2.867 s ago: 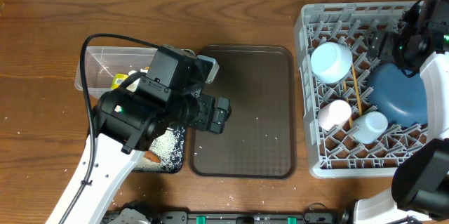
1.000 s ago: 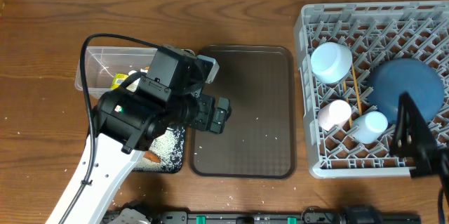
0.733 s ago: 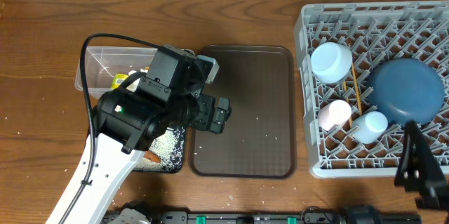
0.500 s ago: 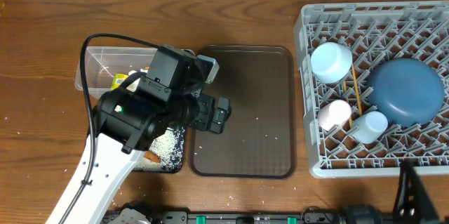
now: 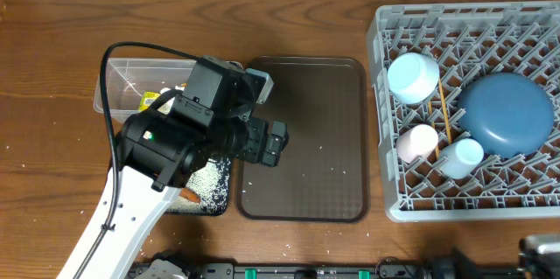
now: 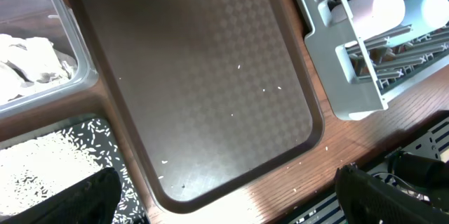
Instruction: Sort waste into correct bins and load items into the dishwasher rack
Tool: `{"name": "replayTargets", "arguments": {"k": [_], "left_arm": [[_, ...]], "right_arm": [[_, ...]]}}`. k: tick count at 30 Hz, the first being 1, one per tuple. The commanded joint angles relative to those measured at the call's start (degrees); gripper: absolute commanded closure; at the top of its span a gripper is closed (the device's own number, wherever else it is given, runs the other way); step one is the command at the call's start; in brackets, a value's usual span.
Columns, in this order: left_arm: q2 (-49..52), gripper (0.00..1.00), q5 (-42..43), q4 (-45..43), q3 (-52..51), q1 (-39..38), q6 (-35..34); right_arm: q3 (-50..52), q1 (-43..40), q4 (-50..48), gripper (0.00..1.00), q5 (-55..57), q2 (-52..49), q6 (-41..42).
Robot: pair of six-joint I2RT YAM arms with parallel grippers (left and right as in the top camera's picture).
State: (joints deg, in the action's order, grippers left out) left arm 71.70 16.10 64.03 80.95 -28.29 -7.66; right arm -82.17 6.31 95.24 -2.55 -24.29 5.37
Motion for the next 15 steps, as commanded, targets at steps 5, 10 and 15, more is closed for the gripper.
{"name": "replayTargets", "arguments": {"k": [5,10,15], "left_arm": [[0.2,0.00,-0.7,0.0,-0.3,-0.1,0.0],[-1.0,0.00,-0.7,0.0,-0.3,-0.1,0.0],[-6.1,0.00,-0.7,0.0,-0.3,0.0,0.0]], "right_arm": [[9.5,0.5,0.8,0.01,-2.0,-0.4,2.5],[16.2,0.5,0.9,0.01,-2.4,-0.4,2.8],[21.3,0.5,0.9,0.01,-2.9,-0.4,3.0]]}}
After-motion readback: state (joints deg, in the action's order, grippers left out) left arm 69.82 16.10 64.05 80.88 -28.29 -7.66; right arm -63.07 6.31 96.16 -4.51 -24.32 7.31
